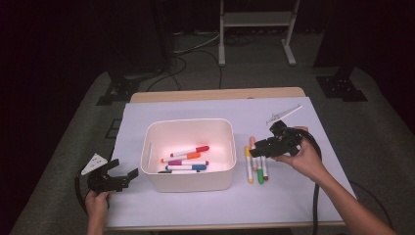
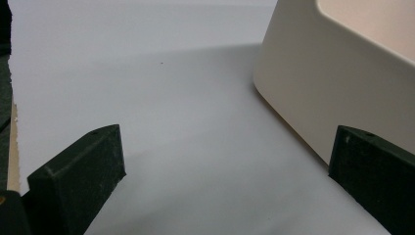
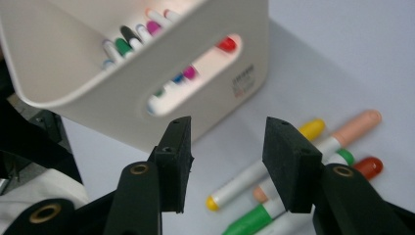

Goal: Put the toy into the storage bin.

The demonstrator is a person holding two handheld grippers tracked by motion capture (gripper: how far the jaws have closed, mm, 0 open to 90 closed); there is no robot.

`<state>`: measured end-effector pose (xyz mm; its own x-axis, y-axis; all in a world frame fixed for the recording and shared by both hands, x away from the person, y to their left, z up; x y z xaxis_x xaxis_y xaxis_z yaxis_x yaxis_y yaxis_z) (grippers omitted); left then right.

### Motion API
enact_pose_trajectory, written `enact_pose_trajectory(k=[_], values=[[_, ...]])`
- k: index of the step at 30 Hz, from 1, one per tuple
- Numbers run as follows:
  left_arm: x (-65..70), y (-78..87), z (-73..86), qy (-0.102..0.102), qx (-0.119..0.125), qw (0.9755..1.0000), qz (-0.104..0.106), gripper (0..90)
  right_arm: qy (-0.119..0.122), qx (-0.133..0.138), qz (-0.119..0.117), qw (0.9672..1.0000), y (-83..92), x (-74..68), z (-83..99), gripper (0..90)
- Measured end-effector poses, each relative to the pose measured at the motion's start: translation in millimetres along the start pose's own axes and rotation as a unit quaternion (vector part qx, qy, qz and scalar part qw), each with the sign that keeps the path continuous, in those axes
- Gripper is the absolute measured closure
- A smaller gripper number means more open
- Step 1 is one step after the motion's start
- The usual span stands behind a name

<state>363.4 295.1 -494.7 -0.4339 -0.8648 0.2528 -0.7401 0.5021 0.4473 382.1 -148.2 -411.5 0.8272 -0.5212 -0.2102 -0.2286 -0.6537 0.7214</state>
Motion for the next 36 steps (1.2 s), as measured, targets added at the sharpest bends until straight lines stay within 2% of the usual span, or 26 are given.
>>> enact_pose_trajectory(k=[10,18,31,36], values=[[0.1,0.0,0.0,-0.001,0.0,1.0,0.0,0.0,-0.02,-0.021,0.032,0.9991,-13.1,20.7,31.2,52.8],[0.0,0.1,0.0,-0.001,0.0,1.0,0.0,0.0,-0.037,-0.037,0.061,0.9968,-24.1,35.9,52.4,54.2],[-0.1,0.3,-0.1,-0.001,0.001,1.0,0.0,0.0,-0.064,-0.051,0.103,0.9913,-41.0,55.1,71.1,56.9],[-0.1,0.4,-0.1,-0.001,0.001,1.0,0.0,0.0,-0.07,-0.055,0.111,0.9898,-42.3,58.4,75.9,57.3]])
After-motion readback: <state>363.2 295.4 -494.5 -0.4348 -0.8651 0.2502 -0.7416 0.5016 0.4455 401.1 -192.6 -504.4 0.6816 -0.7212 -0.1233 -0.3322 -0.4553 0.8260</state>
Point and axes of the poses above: each handheld gripper's, and its own axes: y roughly backward along the jaws, z roughly out of its underside, x roughly to its right, the point moved 9 cm from there along -y, roughly forward along the jaws, and after that the axes turned 5 degrees about y, right-handed, at the moved point
